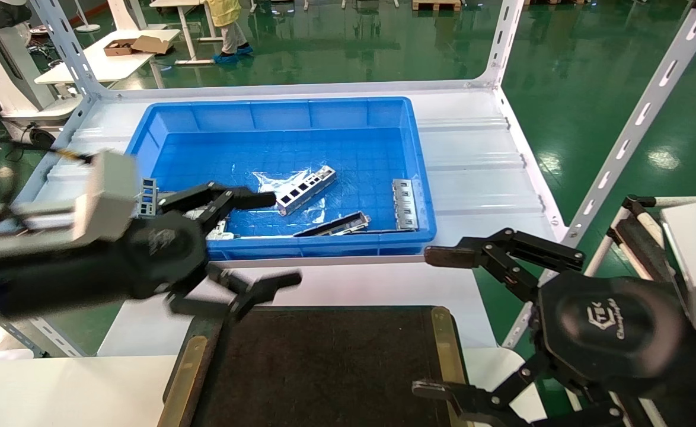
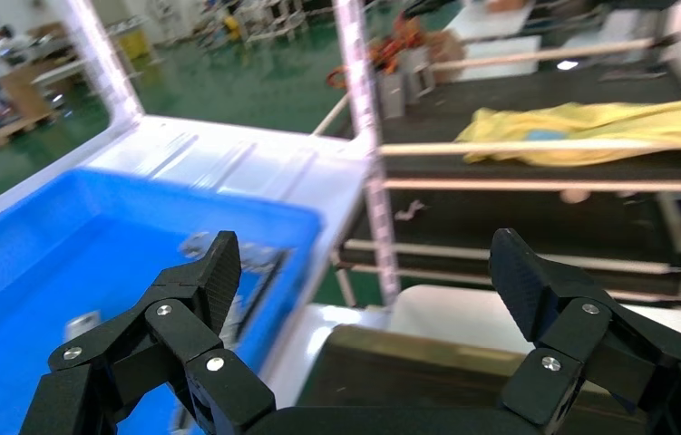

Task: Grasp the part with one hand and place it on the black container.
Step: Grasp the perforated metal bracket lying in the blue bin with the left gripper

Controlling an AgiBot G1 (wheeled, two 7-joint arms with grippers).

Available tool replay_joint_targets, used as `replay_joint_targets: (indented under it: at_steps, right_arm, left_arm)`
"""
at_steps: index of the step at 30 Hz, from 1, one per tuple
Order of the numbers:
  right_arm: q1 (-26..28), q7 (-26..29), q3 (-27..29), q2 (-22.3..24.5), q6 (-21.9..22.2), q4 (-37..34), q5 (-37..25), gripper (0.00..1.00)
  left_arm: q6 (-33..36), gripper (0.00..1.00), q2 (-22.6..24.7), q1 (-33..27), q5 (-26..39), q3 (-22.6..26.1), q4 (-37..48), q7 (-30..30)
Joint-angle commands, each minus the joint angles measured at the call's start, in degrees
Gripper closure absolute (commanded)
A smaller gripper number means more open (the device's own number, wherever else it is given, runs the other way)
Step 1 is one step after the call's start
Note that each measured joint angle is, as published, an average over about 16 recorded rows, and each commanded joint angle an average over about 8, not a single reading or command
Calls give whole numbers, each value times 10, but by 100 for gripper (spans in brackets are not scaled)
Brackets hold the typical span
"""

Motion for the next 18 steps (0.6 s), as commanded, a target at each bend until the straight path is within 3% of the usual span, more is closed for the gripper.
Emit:
replay_joint_targets:
  at_steps: [1, 18]
  right_arm:
    - [0, 0, 0, 0, 0, 0, 0, 0]
    - [0, 0, 0, 0, 0, 0, 0, 0]
  left_arm:
    - [-12, 0, 16, -19, 24, 10, 20, 2]
    - [-123, 0, 195, -173, 166, 75, 366, 113]
